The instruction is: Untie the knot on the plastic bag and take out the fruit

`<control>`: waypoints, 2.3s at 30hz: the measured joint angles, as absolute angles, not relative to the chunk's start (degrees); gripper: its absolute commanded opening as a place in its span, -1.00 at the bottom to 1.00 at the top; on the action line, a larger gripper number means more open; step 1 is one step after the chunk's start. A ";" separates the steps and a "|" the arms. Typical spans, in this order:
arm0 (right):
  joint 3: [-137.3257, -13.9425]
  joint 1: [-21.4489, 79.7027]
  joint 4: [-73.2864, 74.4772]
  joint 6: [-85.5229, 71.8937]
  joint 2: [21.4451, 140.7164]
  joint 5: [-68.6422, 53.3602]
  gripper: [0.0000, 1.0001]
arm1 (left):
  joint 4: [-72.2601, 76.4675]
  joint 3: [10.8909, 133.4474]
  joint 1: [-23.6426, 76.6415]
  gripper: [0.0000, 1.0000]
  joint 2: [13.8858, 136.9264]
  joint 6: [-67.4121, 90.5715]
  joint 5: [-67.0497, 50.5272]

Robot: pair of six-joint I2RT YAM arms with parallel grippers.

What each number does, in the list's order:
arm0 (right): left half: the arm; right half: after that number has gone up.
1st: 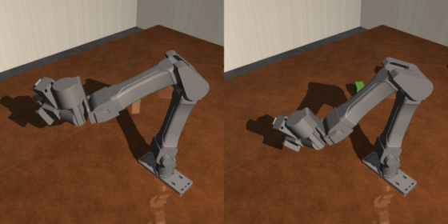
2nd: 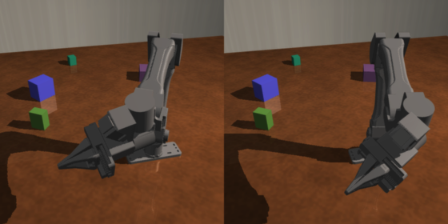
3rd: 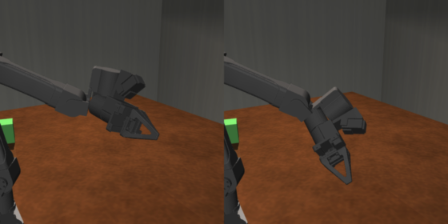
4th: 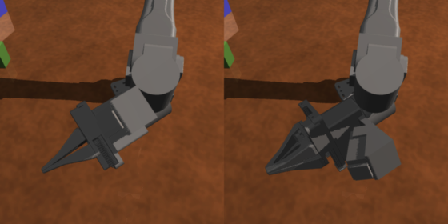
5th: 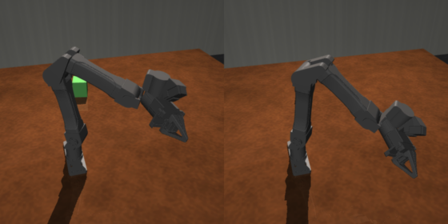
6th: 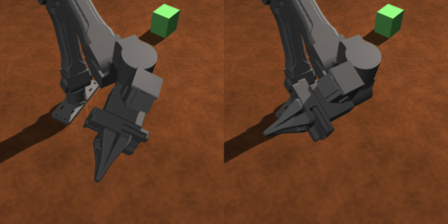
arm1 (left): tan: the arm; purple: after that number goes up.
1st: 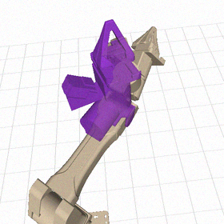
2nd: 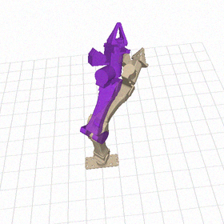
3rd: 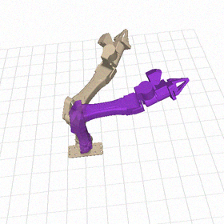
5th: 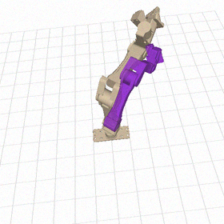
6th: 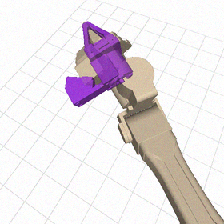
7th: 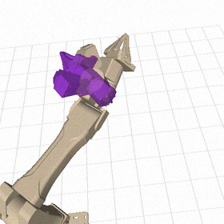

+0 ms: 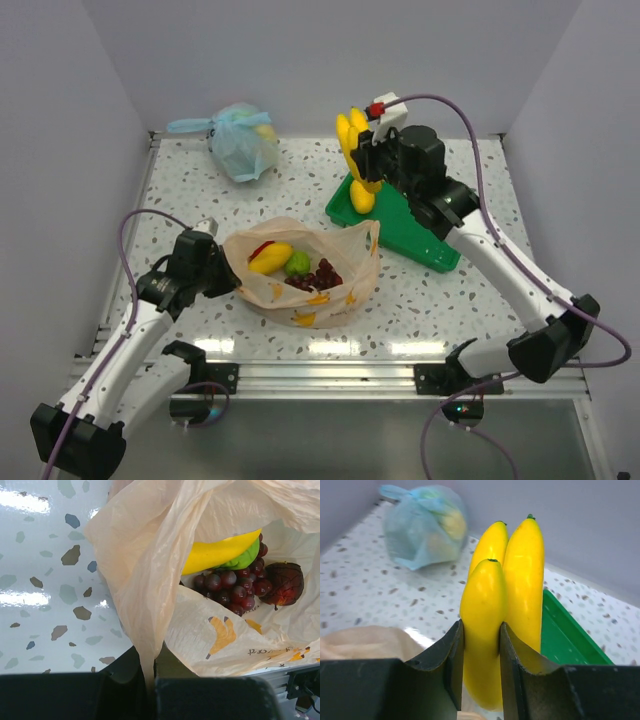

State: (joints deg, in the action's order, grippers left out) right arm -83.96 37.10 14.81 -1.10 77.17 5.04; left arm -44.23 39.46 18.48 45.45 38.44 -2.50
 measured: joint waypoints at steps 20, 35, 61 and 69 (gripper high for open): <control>-83.88 26.83 17.41 12.75 104.57 19.59 -0.80 | -44.18 38.54 18.48 -1.00 45.04 38.39 -3.25; -83.88 26.96 21.93 12.69 105.78 17.56 0.58 | -44.14 38.52 18.48 -1.00 44.80 38.37 -4.14; -70.52 51.64 11.88 -24.77 85.58 -7.55 0.68 | -43.70 38.52 18.48 -1.00 44.77 38.37 -5.74; -64.07 54.15 -0.91 -46.72 92.92 -2.87 0.73 | -43.68 38.52 18.48 -1.00 44.75 38.35 -6.87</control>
